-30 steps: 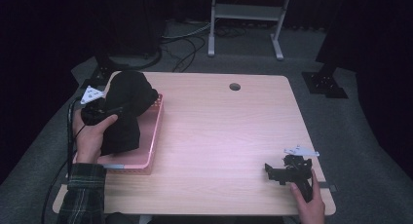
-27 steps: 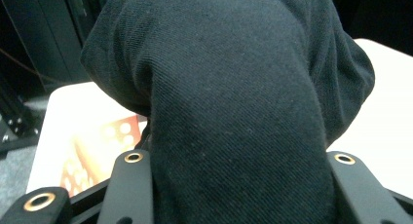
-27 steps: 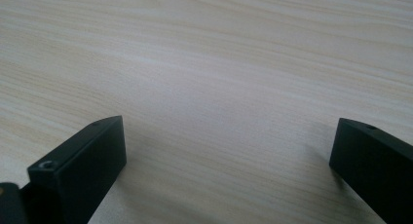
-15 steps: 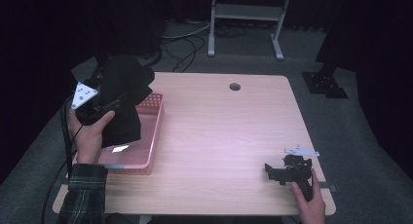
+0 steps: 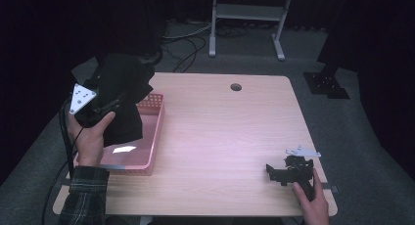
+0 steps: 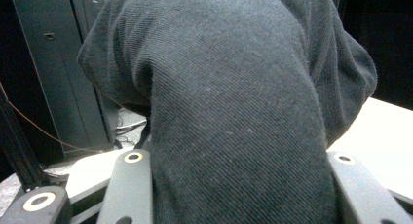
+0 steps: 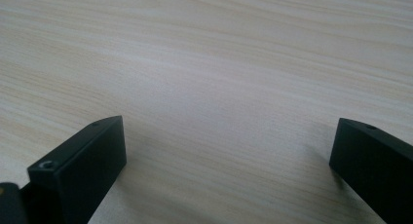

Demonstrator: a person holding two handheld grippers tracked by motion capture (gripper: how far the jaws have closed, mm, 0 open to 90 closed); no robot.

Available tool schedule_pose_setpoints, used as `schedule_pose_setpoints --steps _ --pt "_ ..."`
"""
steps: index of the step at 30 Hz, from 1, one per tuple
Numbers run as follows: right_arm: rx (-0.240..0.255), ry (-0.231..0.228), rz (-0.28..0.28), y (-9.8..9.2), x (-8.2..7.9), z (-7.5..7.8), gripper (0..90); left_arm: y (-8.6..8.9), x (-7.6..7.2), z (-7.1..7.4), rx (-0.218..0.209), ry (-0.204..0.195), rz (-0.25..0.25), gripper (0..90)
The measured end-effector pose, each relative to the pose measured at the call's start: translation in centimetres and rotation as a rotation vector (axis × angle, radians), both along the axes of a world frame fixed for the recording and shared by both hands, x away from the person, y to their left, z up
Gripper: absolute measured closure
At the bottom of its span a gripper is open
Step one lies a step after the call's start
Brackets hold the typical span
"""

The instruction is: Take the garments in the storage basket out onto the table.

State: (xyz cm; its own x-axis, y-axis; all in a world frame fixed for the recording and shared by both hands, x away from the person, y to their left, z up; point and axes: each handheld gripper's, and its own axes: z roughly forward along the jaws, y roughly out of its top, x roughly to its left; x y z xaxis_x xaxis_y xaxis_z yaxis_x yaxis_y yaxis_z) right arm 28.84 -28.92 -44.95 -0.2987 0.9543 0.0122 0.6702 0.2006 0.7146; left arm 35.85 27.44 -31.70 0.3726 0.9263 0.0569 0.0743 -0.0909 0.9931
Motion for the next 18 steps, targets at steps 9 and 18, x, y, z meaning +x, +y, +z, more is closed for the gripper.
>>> schedule_pose_setpoints --steps 9,18 --pt "0.000 0.000 0.000 0.0 0.0 0.0 0.0 0.3 -0.1 0.4 -0.023 0.006 0.001 50.7" --pt "0.000 0.000 0.000 0.0 0.0 0.0 0.0 0.1 -0.8 1.8 -0.033 0.003 -0.004 50.6"
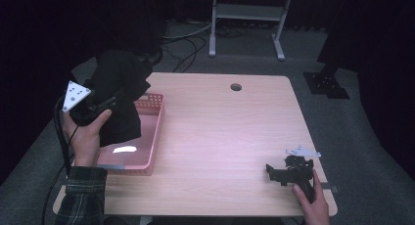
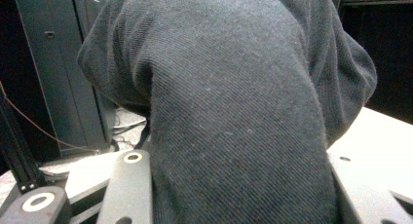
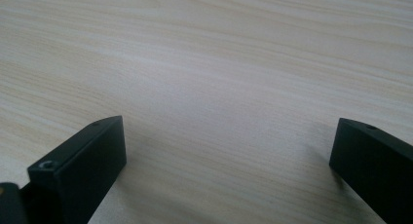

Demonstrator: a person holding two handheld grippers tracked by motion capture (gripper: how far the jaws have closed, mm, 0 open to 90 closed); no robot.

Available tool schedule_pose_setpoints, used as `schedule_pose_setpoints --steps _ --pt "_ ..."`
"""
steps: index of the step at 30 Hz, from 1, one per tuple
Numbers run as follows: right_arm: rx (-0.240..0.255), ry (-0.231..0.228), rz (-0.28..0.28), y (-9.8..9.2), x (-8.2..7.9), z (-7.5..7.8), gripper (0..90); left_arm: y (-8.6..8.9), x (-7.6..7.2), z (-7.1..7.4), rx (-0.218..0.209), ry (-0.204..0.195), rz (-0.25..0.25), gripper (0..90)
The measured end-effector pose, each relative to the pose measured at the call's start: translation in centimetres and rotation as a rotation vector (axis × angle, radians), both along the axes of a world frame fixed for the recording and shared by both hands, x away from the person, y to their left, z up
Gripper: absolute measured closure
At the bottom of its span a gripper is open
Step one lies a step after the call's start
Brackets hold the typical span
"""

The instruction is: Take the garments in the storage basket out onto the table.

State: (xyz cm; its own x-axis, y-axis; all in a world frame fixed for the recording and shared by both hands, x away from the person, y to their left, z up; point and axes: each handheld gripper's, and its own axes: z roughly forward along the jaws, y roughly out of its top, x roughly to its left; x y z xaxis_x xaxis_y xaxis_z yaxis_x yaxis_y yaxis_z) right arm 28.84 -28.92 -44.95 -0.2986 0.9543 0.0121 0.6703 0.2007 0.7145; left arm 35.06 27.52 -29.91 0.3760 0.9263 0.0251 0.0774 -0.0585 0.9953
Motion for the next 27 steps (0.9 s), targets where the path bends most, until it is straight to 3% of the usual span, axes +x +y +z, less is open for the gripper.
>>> schedule_pose_setpoints --steps 10,19,27 --pt "0.000 -0.001 0.000 0.0 0.0 0.0 0.0 -1.1 -1.1 2.0 -0.022 -0.022 -0.051 50.3" --pt "-0.001 -0.001 0.001 0.0 0.0 0.0 0.0 -3.3 -1.8 3.8 -0.031 -0.023 -0.121 50.3" --pt "0.000 -0.001 0.001 0.0 0.0 0.0 0.0 -5.8 -2.2 4.5 -0.025 -0.023 -0.168 50.3"
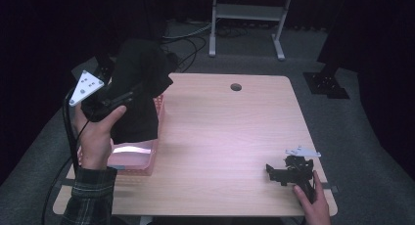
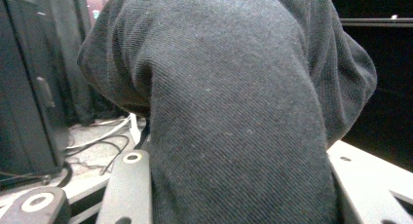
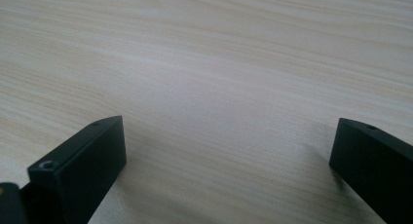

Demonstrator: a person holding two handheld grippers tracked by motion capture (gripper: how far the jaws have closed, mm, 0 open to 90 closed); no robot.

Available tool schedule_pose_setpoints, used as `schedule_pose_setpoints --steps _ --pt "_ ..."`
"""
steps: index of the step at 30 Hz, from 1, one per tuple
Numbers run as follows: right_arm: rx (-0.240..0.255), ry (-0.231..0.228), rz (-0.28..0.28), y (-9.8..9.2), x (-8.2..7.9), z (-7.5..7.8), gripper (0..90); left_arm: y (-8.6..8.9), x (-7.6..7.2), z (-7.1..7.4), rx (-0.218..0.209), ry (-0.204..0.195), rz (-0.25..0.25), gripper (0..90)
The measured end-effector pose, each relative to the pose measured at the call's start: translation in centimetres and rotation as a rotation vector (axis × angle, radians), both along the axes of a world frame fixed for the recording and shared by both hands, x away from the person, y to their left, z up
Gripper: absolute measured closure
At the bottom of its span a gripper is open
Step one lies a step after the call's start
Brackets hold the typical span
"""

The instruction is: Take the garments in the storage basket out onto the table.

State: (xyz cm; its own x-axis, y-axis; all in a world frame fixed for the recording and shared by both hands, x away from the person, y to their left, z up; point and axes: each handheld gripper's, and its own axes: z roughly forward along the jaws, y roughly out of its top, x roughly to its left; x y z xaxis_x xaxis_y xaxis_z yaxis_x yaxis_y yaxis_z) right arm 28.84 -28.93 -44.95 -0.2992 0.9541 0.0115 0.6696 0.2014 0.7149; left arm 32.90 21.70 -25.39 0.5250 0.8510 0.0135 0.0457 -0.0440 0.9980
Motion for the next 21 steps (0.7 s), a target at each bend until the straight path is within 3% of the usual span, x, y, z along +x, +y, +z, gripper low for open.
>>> schedule_pose_setpoints --steps 10,21 --pt "0.000 0.000 0.000 0.0 0.0 0.0 0.0 -3.2 -0.3 0.8 -0.011 -0.003 -0.062 50.3" --pt "0.000 0.000 0.000 0.0 0.0 0.0 0.0 -7.1 -0.2 0.4 -0.026 0.010 -0.141 50.3"
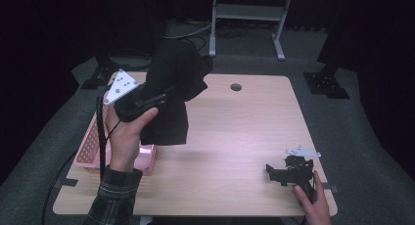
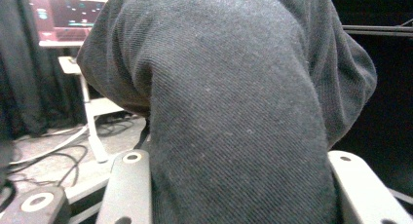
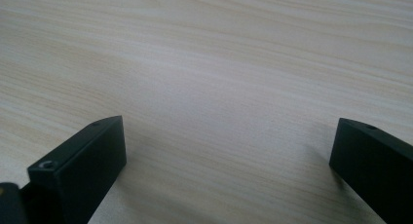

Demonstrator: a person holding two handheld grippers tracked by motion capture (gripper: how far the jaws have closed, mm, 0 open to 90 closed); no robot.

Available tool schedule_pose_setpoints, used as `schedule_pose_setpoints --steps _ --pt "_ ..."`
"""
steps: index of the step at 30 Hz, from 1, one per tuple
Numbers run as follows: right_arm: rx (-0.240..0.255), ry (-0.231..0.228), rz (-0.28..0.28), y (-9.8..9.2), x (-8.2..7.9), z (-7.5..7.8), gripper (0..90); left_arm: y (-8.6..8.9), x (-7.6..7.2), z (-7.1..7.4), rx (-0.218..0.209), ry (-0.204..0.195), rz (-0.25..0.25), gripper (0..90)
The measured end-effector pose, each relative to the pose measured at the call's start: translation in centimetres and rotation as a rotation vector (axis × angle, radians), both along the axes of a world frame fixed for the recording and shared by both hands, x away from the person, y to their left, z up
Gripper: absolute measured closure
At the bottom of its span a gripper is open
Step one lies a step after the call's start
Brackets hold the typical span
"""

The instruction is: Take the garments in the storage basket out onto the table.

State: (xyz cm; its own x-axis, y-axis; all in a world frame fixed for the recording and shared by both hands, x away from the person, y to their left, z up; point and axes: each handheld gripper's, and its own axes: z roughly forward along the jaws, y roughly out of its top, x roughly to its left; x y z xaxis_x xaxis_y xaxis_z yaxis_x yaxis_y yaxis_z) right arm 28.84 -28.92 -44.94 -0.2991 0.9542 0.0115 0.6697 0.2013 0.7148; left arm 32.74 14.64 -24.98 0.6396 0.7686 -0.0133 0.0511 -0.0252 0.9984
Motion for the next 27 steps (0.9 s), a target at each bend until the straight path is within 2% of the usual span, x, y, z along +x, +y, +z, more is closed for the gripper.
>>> schedule_pose_setpoints --steps 1,3,5,15,19,24,27 --pt "0.000 0.000 0.000 0.0 0.0 0.0 0.0 -0.8 0.1 -0.2 0.003 0.003 -0.015 50.3" --pt "0.000 0.000 0.000 0.0 0.0 0.0 0.0 -1.3 0.1 -0.3 0.002 0.006 -0.022 50.3" --pt "0.000 0.000 0.000 0.0 0.0 0.0 0.0 -2.5 0.1 -0.6 -0.003 0.015 -0.045 50.3" --pt "-0.001 0.000 0.000 0.0 0.0 0.0 0.0 -5.6 0.2 -2.0 -0.017 0.039 -0.095 50.3" --pt "-0.001 -0.001 0.001 0.0 0.0 0.0 0.0 -7.1 0.5 -3.2 -0.003 0.062 -0.109 50.3" --pt "-0.002 0.000 0.001 0.0 0.0 0.0 0.0 -8.2 0.8 -4.3 0.001 0.067 -0.116 50.3" --pt "-0.002 -0.001 0.001 0.0 0.0 0.0 0.0 -9.3 1.0 -5.4 0.011 0.084 -0.128 50.3"
